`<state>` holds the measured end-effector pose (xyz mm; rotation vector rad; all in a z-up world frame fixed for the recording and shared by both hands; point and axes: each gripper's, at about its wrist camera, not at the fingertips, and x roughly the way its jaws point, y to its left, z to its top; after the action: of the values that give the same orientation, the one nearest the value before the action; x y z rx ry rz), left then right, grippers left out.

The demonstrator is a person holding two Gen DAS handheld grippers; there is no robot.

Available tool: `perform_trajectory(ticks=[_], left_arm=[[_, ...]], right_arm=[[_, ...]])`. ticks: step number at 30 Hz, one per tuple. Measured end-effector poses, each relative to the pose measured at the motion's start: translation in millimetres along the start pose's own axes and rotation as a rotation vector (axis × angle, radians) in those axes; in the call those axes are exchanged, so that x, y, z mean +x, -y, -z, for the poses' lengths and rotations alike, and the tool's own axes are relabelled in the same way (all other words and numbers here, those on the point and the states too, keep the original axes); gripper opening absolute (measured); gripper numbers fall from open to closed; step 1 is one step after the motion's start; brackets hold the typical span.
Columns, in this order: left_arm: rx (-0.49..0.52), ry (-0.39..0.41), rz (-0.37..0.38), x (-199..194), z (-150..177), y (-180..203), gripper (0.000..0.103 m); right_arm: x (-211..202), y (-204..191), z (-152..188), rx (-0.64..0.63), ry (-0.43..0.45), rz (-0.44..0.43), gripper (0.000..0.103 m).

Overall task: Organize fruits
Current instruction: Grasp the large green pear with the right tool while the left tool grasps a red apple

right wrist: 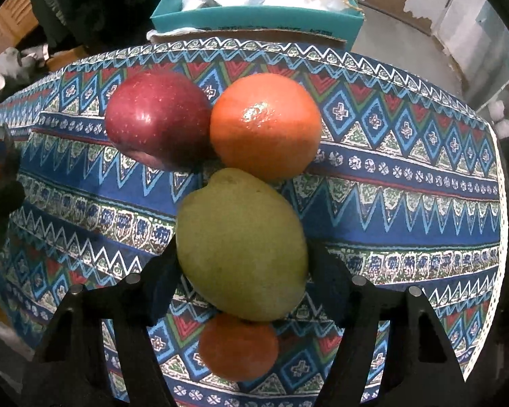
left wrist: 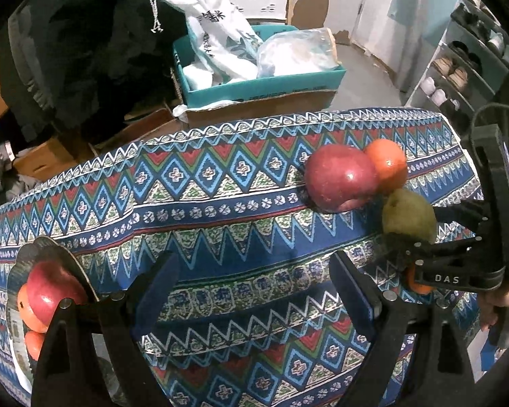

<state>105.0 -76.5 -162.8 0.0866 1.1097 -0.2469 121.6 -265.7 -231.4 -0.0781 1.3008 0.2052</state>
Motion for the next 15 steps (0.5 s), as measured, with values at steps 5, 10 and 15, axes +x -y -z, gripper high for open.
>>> perform_trajectory(ticks=[5, 10, 15], left_arm=[[-0.004, 0.001, 0.023, 2, -6, 7, 0.091], [0.015, -0.004, 0.035, 8, -17, 19, 0.091], [0.04, 0.002, 0.051, 17, -32, 34, 0.091]], right_arm=[[-8, 11, -2, 0.057, 0.021, -0.034, 0.07], [-32, 22, -4, 0.09, 0.086, -0.015, 0.07], [-51, 39, -4, 0.143, 0.132, 0.008, 0.07]])
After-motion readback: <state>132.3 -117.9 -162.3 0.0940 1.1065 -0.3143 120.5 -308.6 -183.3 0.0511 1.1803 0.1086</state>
